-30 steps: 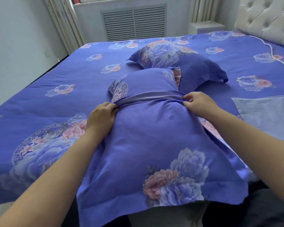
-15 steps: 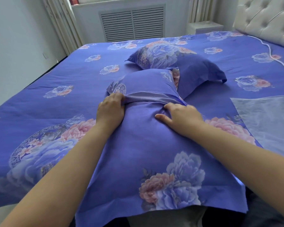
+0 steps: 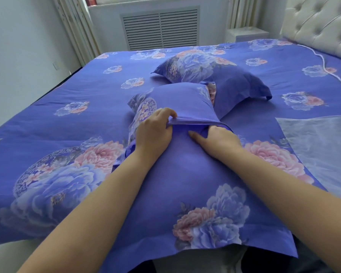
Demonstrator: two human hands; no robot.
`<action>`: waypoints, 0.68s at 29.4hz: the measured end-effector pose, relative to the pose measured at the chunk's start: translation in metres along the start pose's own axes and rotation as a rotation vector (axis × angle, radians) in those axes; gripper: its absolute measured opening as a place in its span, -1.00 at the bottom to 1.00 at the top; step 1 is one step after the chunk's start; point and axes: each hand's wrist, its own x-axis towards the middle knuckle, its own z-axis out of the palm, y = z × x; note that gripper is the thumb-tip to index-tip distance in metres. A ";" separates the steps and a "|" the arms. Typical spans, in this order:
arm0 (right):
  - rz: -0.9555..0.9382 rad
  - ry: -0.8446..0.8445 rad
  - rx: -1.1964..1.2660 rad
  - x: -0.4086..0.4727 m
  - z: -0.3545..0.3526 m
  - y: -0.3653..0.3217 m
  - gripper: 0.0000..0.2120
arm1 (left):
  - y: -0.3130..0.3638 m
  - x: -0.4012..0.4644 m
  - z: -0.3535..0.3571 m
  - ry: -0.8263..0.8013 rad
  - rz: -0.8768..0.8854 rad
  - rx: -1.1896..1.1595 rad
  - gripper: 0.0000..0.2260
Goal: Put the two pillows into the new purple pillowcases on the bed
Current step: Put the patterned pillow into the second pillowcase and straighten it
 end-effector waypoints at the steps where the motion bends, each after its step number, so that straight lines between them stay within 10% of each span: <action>1: -0.069 0.192 0.003 -0.004 0.002 -0.001 -0.49 | 0.000 -0.004 -0.002 0.019 0.011 0.022 -0.81; 4: -0.342 0.650 -0.013 -0.007 0.008 -0.004 -0.64 | -0.006 -0.008 -0.005 0.075 0.091 0.068 -0.84; 9: -0.139 0.368 -0.068 0.030 -0.005 0.016 -0.74 | -0.015 -0.015 -0.001 0.089 0.270 0.096 -0.86; 14: -0.136 0.692 0.011 0.015 0.007 0.055 -0.73 | -0.038 -0.031 0.000 -0.049 -0.047 0.230 -0.61; 20: -0.306 0.820 0.005 -0.005 0.014 0.081 -0.69 | -0.041 -0.051 -0.015 0.107 -0.073 0.198 -0.79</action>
